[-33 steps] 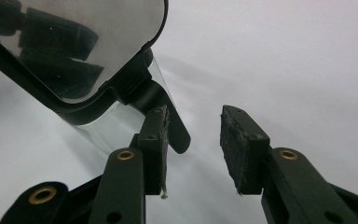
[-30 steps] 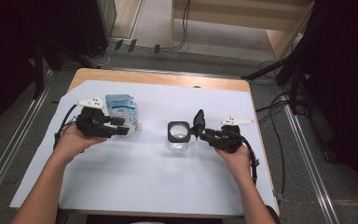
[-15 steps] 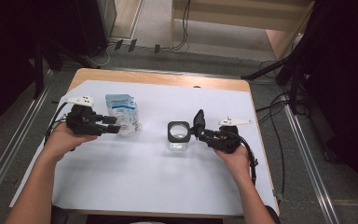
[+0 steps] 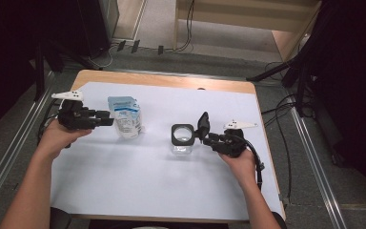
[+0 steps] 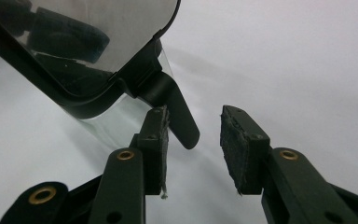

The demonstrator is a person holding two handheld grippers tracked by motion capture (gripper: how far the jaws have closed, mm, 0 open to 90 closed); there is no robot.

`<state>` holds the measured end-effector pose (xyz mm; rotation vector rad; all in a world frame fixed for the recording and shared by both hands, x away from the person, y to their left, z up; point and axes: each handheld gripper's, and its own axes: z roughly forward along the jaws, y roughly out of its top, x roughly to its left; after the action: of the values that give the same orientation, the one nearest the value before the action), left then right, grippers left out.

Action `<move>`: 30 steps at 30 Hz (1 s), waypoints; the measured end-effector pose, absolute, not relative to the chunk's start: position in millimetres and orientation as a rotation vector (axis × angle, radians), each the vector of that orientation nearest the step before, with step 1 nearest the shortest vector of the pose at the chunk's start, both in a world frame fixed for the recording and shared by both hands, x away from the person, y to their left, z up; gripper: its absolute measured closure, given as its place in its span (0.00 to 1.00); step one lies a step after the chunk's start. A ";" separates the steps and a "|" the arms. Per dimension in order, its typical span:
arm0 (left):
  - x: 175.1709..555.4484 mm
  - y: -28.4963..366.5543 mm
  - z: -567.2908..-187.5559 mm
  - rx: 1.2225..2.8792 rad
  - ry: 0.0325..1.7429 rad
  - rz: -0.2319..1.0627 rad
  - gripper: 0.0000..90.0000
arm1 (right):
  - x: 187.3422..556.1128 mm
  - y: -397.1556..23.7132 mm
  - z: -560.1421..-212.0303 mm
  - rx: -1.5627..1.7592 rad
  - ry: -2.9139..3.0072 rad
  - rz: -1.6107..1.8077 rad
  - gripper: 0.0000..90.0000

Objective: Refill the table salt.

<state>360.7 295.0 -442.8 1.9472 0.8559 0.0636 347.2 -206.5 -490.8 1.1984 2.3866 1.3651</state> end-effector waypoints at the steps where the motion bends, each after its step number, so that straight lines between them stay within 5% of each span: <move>1: 362.7 294.5 -441.1 1.942 0.846 0.057 0.71 | 346.6 -206.8 -490.8 1.203 2.388 1.363 0.70; 8: 370.0 284.4 -429.6 1.955 0.752 0.081 0.72 | 339.9 -209.2 -490.3 1.214 2.392 1.348 0.70; 22: 381.9 269.0 -429.4 1.988 0.697 0.046 0.97 | 323.6 -205.5 -489.3 1.154 2.417 1.335 0.69; 30: 378.3 258.2 -426.3 1.974 0.679 0.059 1.00 | 313.9 -204.4 -483.4 1.127 2.414 1.347 0.70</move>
<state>378.3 258.2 -426.3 1.9741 0.6789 0.0593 313.9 -204.4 -483.4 1.1274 2.4142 1.3469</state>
